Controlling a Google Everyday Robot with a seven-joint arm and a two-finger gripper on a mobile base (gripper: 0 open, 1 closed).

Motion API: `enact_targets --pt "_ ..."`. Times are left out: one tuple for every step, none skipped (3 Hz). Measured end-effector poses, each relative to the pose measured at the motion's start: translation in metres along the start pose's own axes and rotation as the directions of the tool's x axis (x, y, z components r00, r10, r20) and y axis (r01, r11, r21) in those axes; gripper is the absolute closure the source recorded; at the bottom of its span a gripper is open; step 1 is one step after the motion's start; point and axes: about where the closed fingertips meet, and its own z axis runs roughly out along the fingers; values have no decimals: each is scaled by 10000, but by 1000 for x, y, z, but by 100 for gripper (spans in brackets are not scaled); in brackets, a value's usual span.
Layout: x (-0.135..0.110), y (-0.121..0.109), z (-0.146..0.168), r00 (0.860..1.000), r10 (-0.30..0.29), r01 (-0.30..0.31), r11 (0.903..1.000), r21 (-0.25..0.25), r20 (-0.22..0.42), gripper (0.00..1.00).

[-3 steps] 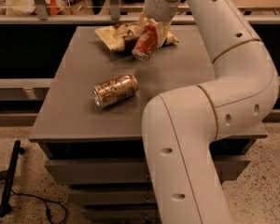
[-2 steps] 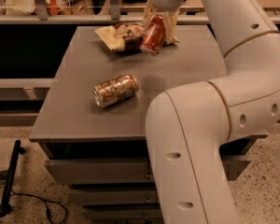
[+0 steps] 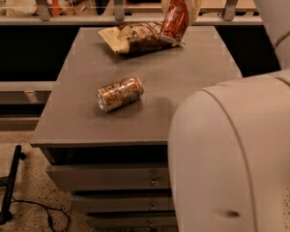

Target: Place coke can upright

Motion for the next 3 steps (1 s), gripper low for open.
enact_targets --pt "-11 -10 -36 9884 -1125 1153 9931 213 -1017 100" --pt "-35 -3 -73 9671 -1762 1863 9817 388 -1834 100" --pt "-59 10 -41 9412 -2863 2874 9576 -205 -1795 100"
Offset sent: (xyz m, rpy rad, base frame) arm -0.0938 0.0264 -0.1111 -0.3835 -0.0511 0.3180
